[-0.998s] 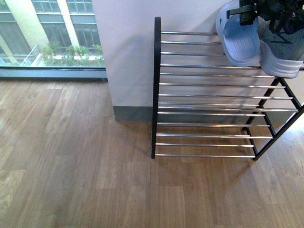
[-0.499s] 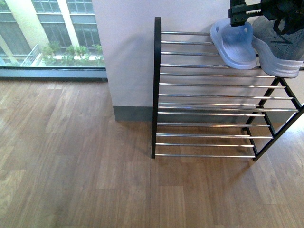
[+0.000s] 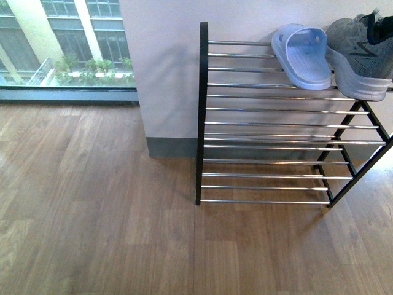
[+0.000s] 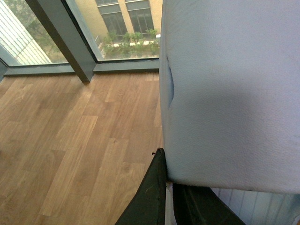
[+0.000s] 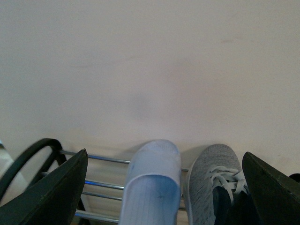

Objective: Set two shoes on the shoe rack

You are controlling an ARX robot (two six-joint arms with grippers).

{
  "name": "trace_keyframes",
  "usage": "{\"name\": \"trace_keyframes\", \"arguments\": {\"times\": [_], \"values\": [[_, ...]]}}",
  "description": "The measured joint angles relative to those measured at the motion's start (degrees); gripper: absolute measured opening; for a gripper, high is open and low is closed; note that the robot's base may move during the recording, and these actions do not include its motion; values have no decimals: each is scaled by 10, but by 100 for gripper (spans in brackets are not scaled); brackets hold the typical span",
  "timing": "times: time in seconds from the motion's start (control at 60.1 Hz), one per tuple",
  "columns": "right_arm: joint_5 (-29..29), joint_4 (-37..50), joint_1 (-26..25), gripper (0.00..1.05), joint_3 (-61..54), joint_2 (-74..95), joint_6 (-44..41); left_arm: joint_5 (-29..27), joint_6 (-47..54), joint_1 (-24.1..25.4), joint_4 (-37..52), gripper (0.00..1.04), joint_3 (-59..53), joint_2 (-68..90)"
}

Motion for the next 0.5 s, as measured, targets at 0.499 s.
{"name": "trace_keyframes", "arguments": {"times": [0.499], "values": [[-21,291,-86,95,-356,-112,80,0,0,0,0,2,0,0]]}}
